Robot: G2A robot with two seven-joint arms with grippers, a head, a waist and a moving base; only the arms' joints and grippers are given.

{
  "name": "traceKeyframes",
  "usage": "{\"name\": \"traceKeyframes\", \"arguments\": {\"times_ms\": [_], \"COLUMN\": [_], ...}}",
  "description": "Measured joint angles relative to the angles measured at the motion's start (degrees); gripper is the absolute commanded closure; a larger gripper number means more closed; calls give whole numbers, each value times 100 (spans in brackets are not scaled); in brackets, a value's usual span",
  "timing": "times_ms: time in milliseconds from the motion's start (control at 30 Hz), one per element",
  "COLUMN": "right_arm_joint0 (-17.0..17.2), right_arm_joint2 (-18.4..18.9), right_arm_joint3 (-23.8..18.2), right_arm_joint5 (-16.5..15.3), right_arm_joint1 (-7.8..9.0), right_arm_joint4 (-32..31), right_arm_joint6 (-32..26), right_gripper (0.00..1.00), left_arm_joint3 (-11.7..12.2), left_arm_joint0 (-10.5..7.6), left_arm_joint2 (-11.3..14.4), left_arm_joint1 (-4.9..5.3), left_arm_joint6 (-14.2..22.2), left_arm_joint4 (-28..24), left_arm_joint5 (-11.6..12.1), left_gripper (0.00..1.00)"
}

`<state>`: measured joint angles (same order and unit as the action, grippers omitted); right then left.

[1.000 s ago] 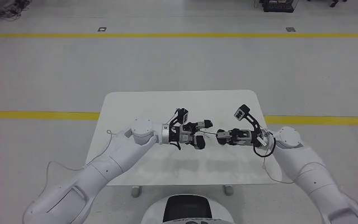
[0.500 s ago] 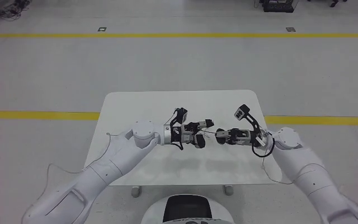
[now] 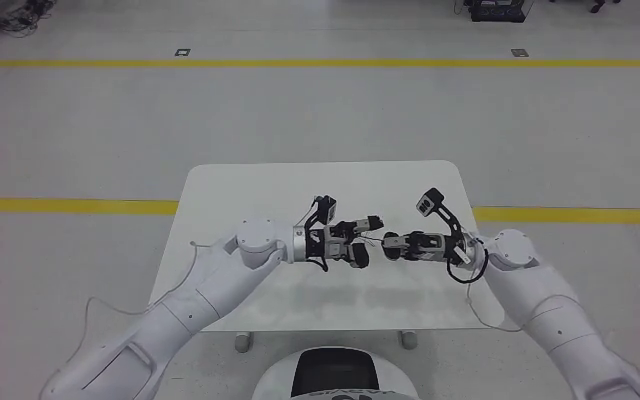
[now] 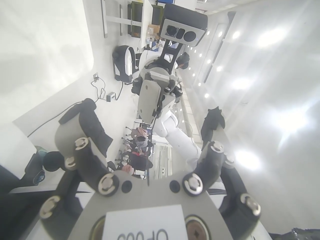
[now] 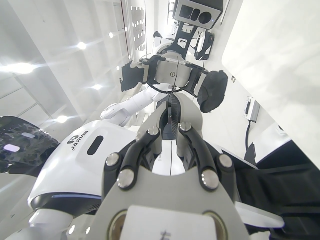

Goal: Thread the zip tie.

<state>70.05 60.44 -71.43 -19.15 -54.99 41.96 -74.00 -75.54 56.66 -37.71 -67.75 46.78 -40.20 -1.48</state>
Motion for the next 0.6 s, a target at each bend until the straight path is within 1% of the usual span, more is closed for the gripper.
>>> {"name": "traceKeyframes", "arguments": {"times_ms": [233, 600], "right_arm_joint0": [57, 65], "right_arm_joint2": [108, 144], "right_arm_joint3": [-58, -79], "right_arm_joint5": [-16, 15], "right_arm_joint1": [6, -17], "right_arm_joint4": [-34, -94], "right_arm_joint6": [-142, -309], "right_gripper": [100, 100], "left_arm_joint3": [107, 235], "left_arm_joint0": [15, 5], "left_arm_joint2": [-75, -128], "left_arm_joint1": [-11, -41], "left_arm_joint6": [107, 330], "left_arm_joint4": [-116, -243], "left_arm_joint5": [32, 66], "left_gripper": [0, 0]}}
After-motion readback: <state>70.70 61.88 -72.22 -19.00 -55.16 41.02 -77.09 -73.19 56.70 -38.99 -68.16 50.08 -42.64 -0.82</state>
